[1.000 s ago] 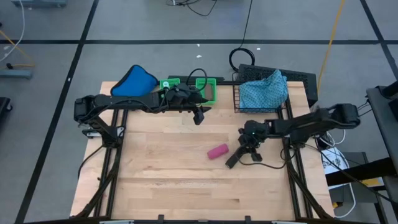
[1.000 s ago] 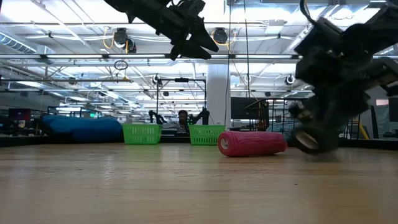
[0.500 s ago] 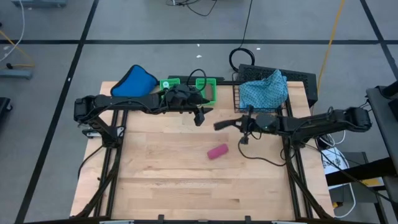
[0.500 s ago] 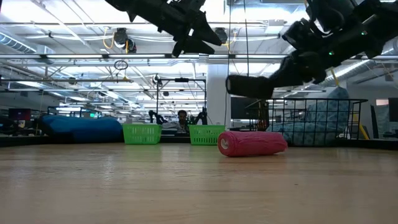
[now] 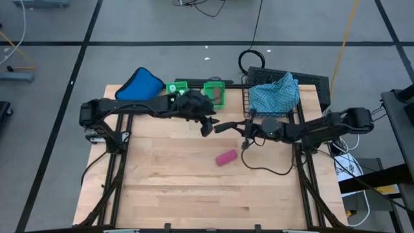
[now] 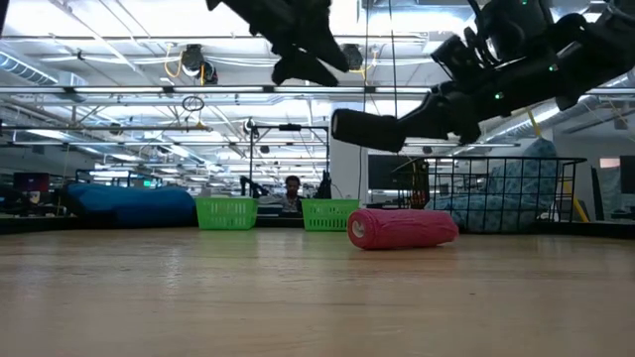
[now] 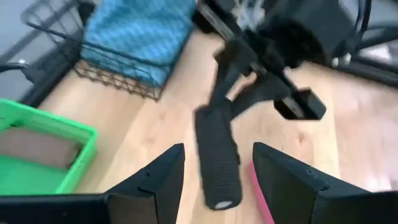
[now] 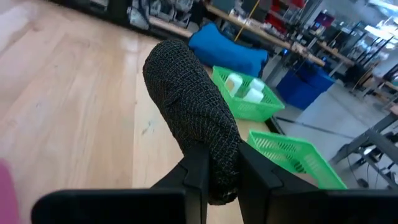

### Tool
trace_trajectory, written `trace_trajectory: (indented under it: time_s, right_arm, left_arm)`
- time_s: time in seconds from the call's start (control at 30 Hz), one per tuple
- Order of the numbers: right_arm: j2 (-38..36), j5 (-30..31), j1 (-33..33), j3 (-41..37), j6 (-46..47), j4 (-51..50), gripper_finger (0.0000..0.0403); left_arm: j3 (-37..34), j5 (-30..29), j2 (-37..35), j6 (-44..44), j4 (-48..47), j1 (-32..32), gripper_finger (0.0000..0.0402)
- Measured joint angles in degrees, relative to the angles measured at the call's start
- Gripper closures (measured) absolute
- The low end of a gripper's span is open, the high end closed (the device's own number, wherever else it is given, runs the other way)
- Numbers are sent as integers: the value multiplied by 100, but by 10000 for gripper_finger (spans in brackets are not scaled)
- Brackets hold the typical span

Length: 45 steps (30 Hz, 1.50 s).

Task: Pick & place medical supplies in basket/bin
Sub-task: Put the black bandage into the right green bin

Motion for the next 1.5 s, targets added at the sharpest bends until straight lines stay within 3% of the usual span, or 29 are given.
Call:
trace_trajectory:
  time_s: [0.17,0.53,0.93,1.03,1.27,1.37,1.5]
  right_arm:
    - [321,-2,0,18,-38,488,361]
    - [395,0,-3,9,-74,341,360]
    - [382,-28,-2,13,-81,423,360]
    - [382,-279,-11,13,-142,392,360]
    - [382,-472,-4,13,-234,484,360]
    - [382,-473,-4,13,-238,493,360]
    - [382,-469,-4,15,-236,482,360]
  left_arm:
    - [538,15,524,204,-241,-189,201]
    - [925,39,1509,423,-355,-203,201]
    - [918,-210,1557,412,-412,-72,201]
    - [917,-383,1559,386,-481,-67,201]
    - [911,23,1555,604,-336,-72,203]
    - [911,71,1555,597,-357,-60,227]
    - [914,229,1583,535,-477,13,307]
